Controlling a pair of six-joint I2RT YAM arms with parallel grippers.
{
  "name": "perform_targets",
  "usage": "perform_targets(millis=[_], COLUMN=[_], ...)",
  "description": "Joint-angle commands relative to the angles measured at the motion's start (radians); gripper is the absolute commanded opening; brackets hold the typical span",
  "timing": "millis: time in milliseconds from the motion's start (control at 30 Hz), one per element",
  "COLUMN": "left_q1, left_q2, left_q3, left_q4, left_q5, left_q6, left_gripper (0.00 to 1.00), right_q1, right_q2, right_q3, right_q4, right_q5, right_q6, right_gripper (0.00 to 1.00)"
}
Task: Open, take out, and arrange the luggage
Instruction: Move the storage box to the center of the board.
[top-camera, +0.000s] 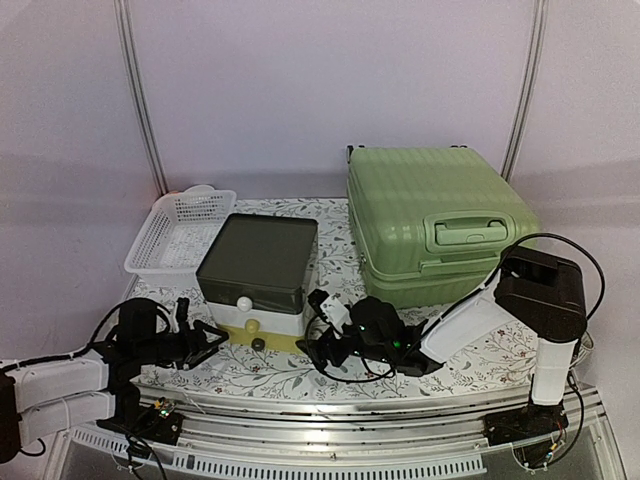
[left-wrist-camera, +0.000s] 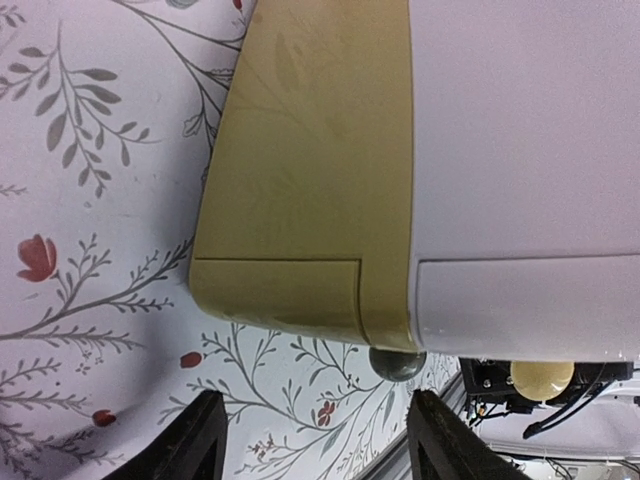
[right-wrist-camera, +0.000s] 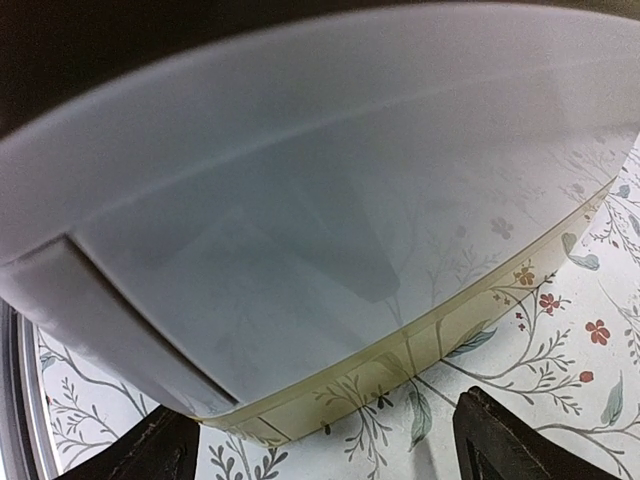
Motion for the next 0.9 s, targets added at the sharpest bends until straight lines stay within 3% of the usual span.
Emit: perform_targets(millis=[0, 533, 633, 867], left_q1=[-0.005, 0.002, 0.005, -0.024], left_q2=[0.067, 0.522, 0.612, 0.597], left_q3=[-0.006, 0.126, 0.154, 0.135], left_q4=[0.125, 0.502, 0.569, 0.561], left_q5=[0.008, -0.088, -0.062, -0.056], left_q6=[-0.004, 0.054, 0.067, 0.079], left_gripper=[0.62, 0.55, 0.49, 0.50], right_q1=[0.000, -0.128, -0.130, -0.122], right_q2=[-0.013, 0.087, 0.083, 0.010], right_q3=[0.022, 0.159, 0.172, 0.109], right_q4=[0.026, -0.047, -0.059, -0.046], right_q5=[0.034, 0.009, 0.013, -0.033], right_q6=[-0.005, 0.069, 0.066, 0.051], right_gripper=[0.88, 0.82, 0.82, 0.85])
